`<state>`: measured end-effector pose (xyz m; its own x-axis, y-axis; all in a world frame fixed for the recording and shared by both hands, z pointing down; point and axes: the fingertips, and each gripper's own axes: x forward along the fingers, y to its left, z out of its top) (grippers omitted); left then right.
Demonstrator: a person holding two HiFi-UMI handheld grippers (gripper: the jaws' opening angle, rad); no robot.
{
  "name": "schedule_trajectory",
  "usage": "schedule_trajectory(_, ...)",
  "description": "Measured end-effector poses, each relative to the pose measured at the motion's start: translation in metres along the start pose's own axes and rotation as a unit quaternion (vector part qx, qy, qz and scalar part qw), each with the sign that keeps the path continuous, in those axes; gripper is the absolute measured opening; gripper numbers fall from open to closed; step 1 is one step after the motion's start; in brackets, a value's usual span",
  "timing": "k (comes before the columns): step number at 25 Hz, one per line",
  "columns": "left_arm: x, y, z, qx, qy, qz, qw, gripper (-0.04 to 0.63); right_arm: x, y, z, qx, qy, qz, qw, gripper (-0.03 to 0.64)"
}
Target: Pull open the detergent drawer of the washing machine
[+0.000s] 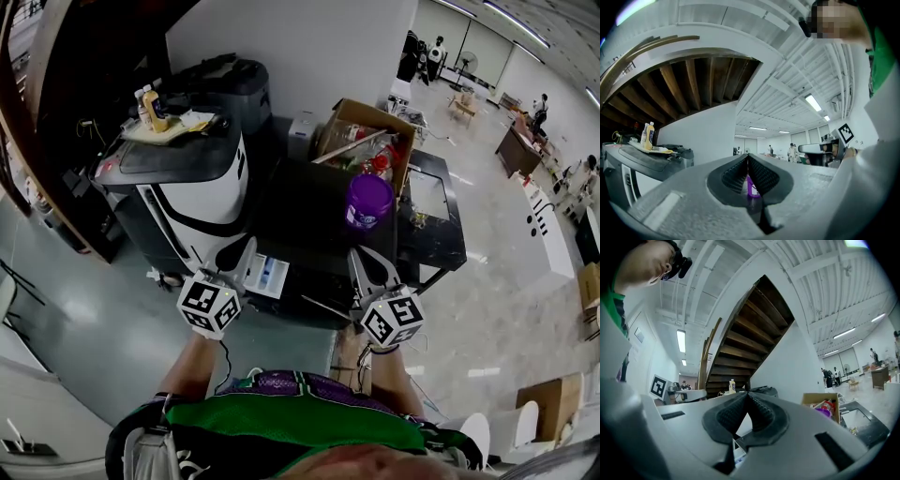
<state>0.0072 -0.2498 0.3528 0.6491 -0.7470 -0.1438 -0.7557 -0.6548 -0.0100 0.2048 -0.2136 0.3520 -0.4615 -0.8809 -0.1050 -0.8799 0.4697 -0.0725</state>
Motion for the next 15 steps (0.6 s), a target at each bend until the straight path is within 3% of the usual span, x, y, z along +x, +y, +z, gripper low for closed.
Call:
schedule_trajectory(7, 0.0036, -0.0084, 0.0011, 0.021, 0.003, -0.009, 0.9997, 0.018, -0.0009, -0.0036, 0.0016, -0.008, -0.001, -0.013, 1.0, 0.0)
schedule_trajectory(15, 0.0028, -0.0102, 0.0054, 0.017, -0.006, -0.009, 0.9998, 0.018, -0.0045, -0.0087, 0.0044, -0.011, -0.004, -0.035, 0.999, 0.0)
